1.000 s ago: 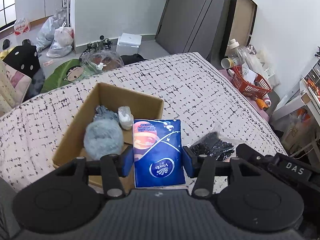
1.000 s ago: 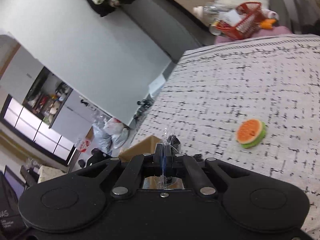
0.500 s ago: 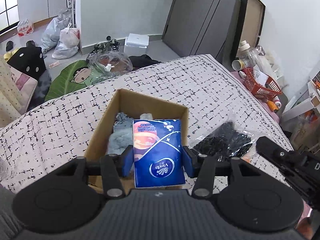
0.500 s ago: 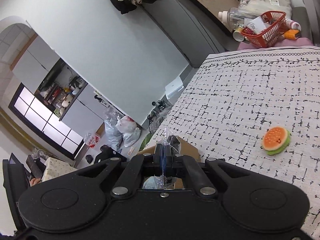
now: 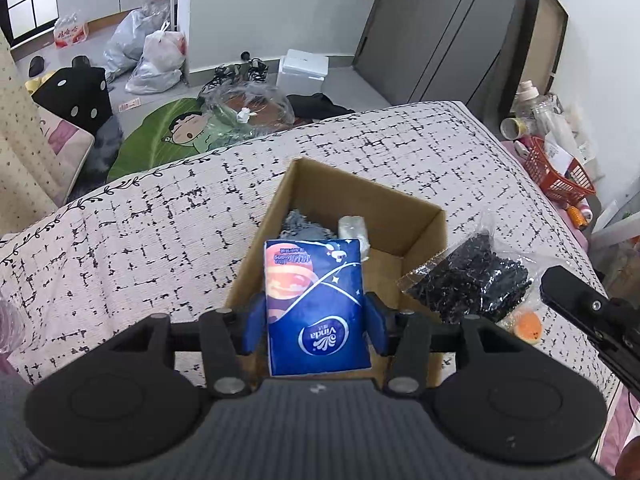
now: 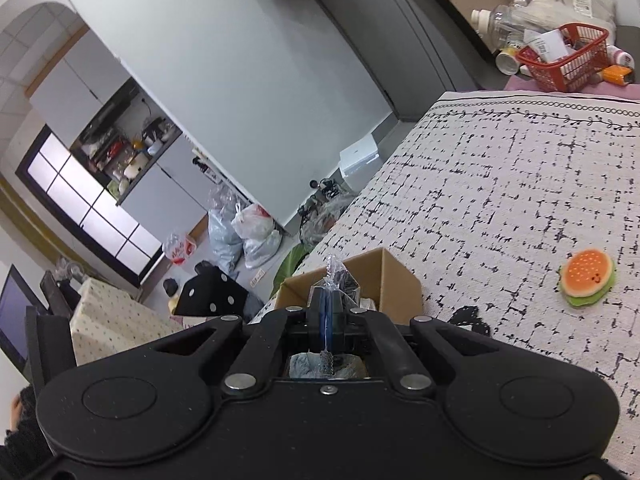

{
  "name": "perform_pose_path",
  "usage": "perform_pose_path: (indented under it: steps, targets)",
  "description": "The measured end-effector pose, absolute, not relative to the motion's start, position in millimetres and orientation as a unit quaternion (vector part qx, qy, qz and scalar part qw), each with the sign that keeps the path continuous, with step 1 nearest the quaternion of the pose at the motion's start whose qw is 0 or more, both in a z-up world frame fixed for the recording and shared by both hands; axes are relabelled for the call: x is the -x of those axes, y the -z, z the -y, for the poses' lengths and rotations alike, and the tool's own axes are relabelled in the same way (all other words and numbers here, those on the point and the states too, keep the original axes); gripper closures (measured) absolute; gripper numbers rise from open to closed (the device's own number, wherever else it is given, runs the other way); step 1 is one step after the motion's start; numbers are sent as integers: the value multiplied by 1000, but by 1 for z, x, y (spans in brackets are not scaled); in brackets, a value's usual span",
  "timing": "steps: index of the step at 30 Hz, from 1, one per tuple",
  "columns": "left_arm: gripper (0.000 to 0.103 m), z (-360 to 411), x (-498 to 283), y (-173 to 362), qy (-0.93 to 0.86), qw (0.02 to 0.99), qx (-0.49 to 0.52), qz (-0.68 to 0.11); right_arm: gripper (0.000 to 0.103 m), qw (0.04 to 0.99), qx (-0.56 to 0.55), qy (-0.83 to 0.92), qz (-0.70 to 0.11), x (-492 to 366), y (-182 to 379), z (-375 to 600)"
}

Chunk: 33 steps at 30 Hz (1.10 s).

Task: Organize soft objects
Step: 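Open both grippers to drop the tissue pack and black bag into the box, then move both tools toward the black lace item and burger plush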

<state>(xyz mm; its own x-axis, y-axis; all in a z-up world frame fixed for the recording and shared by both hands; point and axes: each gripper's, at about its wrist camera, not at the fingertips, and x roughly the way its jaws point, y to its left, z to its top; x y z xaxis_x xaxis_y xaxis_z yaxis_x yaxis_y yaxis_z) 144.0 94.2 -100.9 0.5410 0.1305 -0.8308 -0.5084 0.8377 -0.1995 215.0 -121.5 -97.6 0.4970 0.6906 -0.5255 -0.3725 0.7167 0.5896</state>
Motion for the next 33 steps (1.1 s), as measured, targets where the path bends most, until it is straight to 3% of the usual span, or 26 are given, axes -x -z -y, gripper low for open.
perform_pose_path:
  steps: [6,11,16,18,29,33]
  targets:
    - [45,-104,-144,106,-189,847,212,-450,103,841,-187,-314,-400,-216,102,106]
    - [44,-109,-144,107,-188,846,211,-452,102,841,-172,-310,-410,-214,104,98]
    - [43,-111,-144,105,-184,847,217,-450,93,840,-163,-304,-418,-212,104,96]
    - [42,-109,-146,105,-182,847,214,-452,78,838,-167,-307,-419,-211,103,97]
    - [35,-94,-152,98,-185,850,188,-456,52,846,-172,-294,-409,-207,94,116]
    - [28,-83,-155,91,-183,856,174,-451,31,853,-171,-279,-407,-209,91,125]
